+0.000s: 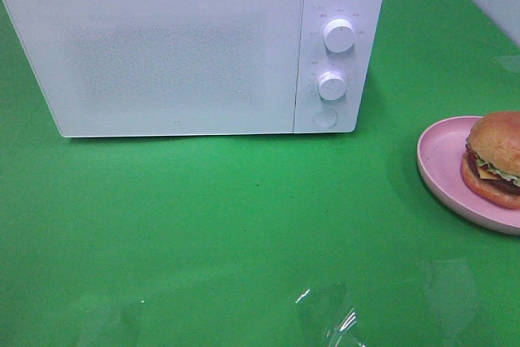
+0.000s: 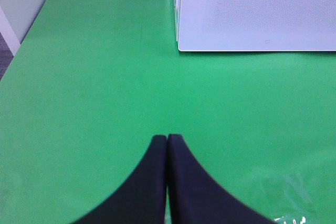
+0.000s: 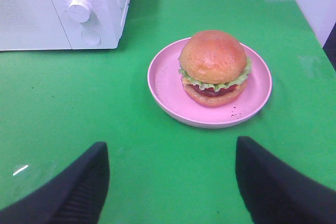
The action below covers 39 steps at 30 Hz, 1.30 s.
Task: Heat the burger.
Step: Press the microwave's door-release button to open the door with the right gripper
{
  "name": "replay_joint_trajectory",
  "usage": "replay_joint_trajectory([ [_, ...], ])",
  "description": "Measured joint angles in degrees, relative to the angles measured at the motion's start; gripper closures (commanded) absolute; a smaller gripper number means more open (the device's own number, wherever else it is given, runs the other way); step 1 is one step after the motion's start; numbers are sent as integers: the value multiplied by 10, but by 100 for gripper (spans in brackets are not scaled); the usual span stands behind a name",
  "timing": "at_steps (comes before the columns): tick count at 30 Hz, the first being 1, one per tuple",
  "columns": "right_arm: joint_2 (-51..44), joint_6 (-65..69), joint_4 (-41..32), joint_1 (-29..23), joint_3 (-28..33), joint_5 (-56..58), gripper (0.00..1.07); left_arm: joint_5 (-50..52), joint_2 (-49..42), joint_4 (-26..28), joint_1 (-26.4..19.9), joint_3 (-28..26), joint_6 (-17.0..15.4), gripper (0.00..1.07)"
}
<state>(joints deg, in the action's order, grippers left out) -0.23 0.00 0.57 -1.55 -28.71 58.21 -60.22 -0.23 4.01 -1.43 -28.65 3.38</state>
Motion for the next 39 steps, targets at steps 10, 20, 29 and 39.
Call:
replay_joint_trajectory([
  [10,0,0,0,0,0,0,43,0,0,0,0,0,0,106],
  [20,0,0,0,0,0,0,43,0,0,0,0,0,0,106],
  [29,0,0,0,0,0,0,43,0,0,0,0,0,0,106],
  [39,0,0,0,0,0,0,43,0,0,0,0,0,0,106],
])
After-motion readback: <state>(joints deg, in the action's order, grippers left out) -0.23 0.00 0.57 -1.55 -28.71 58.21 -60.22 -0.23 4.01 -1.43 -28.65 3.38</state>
